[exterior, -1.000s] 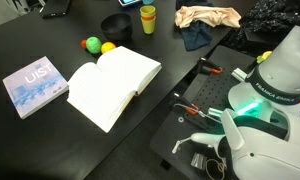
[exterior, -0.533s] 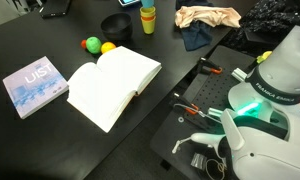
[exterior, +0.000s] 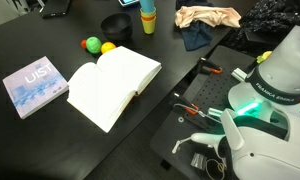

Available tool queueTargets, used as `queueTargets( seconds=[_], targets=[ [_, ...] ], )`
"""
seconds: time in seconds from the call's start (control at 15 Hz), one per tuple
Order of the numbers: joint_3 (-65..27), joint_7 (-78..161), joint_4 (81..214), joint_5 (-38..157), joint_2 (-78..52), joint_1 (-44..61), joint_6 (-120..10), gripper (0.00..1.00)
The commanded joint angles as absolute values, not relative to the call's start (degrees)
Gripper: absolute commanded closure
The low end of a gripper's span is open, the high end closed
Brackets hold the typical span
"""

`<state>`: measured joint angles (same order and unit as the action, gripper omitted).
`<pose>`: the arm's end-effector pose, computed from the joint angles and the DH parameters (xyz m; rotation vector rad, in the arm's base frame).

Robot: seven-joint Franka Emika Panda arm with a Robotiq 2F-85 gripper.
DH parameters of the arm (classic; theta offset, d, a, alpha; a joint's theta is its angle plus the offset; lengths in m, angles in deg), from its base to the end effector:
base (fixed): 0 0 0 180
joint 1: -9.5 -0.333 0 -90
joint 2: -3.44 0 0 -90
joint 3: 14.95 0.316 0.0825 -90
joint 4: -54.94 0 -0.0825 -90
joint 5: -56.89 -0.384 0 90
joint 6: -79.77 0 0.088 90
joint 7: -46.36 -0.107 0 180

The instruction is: Pick up the black bowl and stack it on top of the other black bowls, pick up the blue cup and stack it in the top yellow cup

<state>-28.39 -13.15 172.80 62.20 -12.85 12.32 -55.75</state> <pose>0.5686 -0.1634 0.3046 2.4586 -1.7685 0.1152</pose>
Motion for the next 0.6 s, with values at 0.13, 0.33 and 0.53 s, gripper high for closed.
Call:
queueTargets(
  seconds=[0.13, 0.33, 0.53],
  targets=[
    [-27.1, -10.8, 173.9, 59.2, -12.8, 13.3, -57.4, 0.71],
    [-27.2, -10.3, 174.1, 59.4, -12.2, 13.2, -56.8, 0.49],
    [-26.9, -8.6, 174.3, 59.2, -10.9, 13.2, -55.3, 0.27]
  ],
)
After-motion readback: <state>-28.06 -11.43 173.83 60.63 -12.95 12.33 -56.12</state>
